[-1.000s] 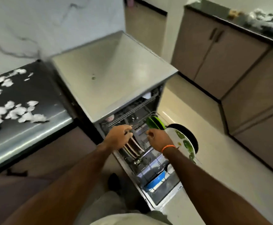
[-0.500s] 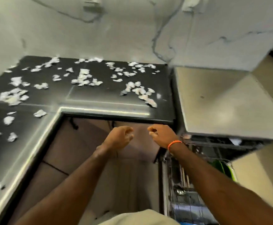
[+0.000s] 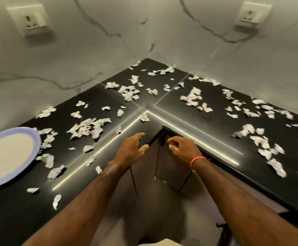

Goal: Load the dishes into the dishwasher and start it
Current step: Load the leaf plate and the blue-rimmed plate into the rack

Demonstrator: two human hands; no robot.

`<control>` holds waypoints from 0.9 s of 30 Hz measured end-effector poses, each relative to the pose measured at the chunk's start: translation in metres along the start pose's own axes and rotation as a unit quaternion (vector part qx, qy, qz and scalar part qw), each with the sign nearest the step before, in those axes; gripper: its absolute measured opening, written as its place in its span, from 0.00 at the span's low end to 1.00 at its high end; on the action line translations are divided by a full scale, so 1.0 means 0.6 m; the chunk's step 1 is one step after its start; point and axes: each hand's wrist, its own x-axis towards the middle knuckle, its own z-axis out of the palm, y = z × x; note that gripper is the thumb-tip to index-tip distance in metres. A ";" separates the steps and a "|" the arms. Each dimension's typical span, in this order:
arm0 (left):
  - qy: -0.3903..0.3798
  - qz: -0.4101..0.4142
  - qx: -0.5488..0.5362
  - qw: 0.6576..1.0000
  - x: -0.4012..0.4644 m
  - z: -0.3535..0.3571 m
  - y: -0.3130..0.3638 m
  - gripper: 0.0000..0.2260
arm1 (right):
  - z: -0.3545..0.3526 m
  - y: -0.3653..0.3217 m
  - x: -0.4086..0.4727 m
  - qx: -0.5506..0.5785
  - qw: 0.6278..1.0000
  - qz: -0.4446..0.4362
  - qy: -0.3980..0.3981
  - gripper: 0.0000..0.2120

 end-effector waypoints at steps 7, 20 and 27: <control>0.088 -0.089 0.007 0.992 0.009 -0.081 -0.114 0.23 | 0.088 -0.117 0.153 0.009 0.992 -0.091 -0.084 0.12; 0.271 -0.319 0.009 0.908 -0.040 -0.218 -0.258 0.24 | 0.275 -0.381 0.343 -0.059 0.913 -0.311 -0.258 0.13; 0.310 -0.406 0.008 0.860 -0.133 -0.289 -0.344 0.24 | 0.360 -0.499 0.351 -0.088 0.877 -0.372 -0.293 0.15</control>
